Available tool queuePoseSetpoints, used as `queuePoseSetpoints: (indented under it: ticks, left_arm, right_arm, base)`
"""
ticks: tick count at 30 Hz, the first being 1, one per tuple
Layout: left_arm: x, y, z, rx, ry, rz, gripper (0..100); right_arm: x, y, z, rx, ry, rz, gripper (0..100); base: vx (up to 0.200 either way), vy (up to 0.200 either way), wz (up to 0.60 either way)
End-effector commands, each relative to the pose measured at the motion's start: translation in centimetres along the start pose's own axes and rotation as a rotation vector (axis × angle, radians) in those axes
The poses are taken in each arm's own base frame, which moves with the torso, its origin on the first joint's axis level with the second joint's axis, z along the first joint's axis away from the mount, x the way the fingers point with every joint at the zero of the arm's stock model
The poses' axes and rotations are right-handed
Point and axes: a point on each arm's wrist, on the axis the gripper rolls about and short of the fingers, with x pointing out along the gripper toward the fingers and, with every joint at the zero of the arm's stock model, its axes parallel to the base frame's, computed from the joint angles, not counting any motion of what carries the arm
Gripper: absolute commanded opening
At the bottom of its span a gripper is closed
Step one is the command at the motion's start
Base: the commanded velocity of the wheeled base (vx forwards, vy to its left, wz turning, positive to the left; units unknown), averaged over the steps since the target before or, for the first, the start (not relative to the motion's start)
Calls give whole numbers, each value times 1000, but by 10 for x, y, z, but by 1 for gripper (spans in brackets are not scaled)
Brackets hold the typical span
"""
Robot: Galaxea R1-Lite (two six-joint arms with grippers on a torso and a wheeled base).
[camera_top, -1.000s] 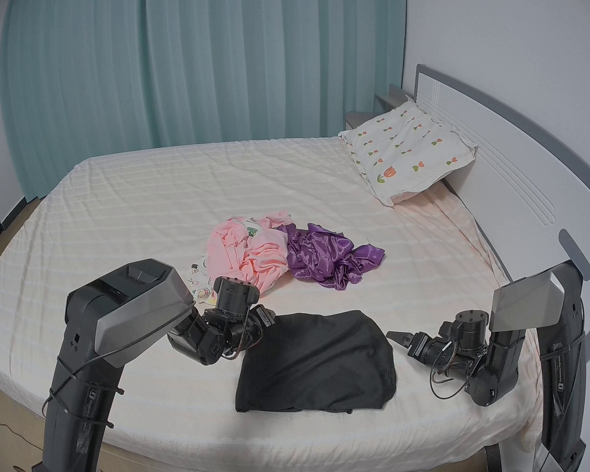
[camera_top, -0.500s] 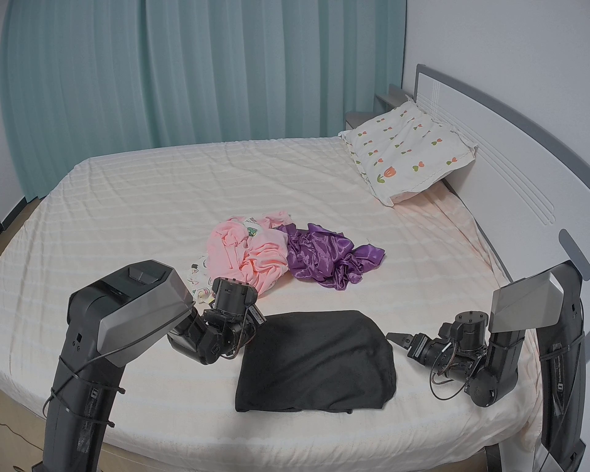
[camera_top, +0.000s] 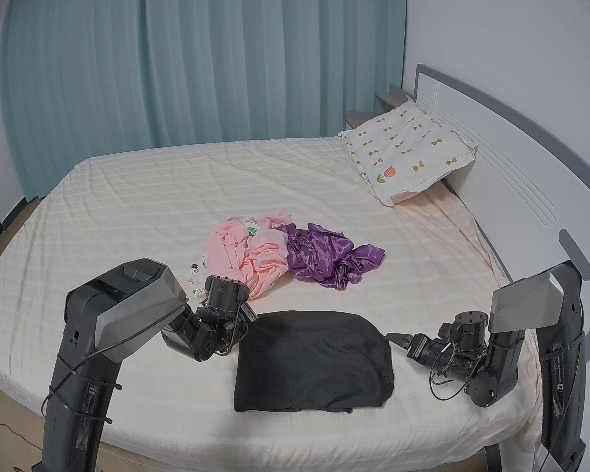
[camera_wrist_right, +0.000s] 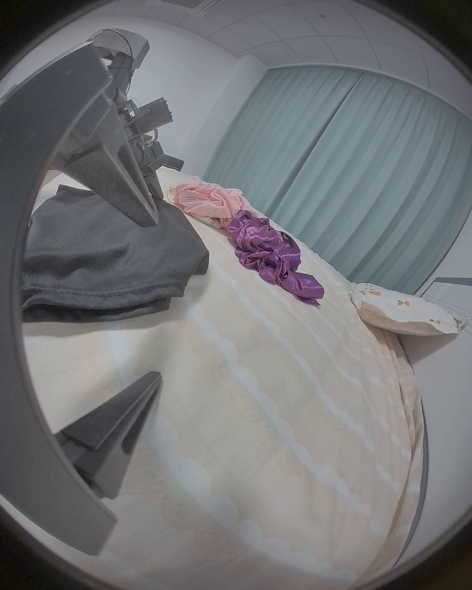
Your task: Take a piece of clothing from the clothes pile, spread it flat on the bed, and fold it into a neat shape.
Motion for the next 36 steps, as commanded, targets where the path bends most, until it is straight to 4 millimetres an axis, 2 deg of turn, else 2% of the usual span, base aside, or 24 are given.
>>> queuePoseSetpoints:
  ticks: [1,6,10,14,18,19,20,24,25,26,28,30,32,36]
  left_arm:
    - [0,1,0,1,5,2,100]
    - [-2,0,2,-3,5,-4,100]
    - [-19,-3,16,-21,-14,-18,100]
    - [-59,-5,40,-40,-4,-74,100]
    - [-114,-6,60,-51,-30,-161,100]
    - [-114,-6,60,-51,-30,-161,100]
    - [-143,-4,67,-56,-52,-198,100]
    - [-200,4,83,-55,-96,-269,100]
    - [-205,5,84,-54,-97,-274,100]
    - [-226,11,89,-41,-122,-297,100]
    - [-252,23,91,-6,-156,-303,100]
    - [-262,29,90,22,-168,-300,100]
    - [-286,46,88,60,-206,-294,100]
    - [-319,60,82,66,-260,-321,100]
  right_arm:
    - [0,0,0,-1,1,0,100]
    - [-1,1,1,-1,-3,2,100]
    - [-7,9,11,-6,-32,22,100]
    - [-21,30,31,-26,-95,72,100]
    - [-52,46,47,-69,-137,85,100]
    - [-52,46,47,-69,-137,85,100]
    - [-71,53,53,-94,-169,85,100]
    - [-109,67,57,-127,-244,76,100]
    - [-112,68,57,-129,-250,76,100]
    - [-128,73,57,-149,-270,84,100]
    - [-152,78,55,-187,-289,89,100]
    - [-162,79,53,-206,-299,87,100]
    - [-186,82,47,-243,-330,79,100]
    - [-210,83,39,-300,-394,38,100]
  base:
    - [0,0,0]
    - [0,0,0]
    - [0,0,0]
    - [0,0,0]
    - [0,0,0]
    - [0,0,0]
    - [0,0,0]
    - [0,0,0]
    - [0,0,0]
    - [0,0,0]
    - [0,0,0]
    - [0,0,0]
    - [0,0,0]
    - [0,0,0]
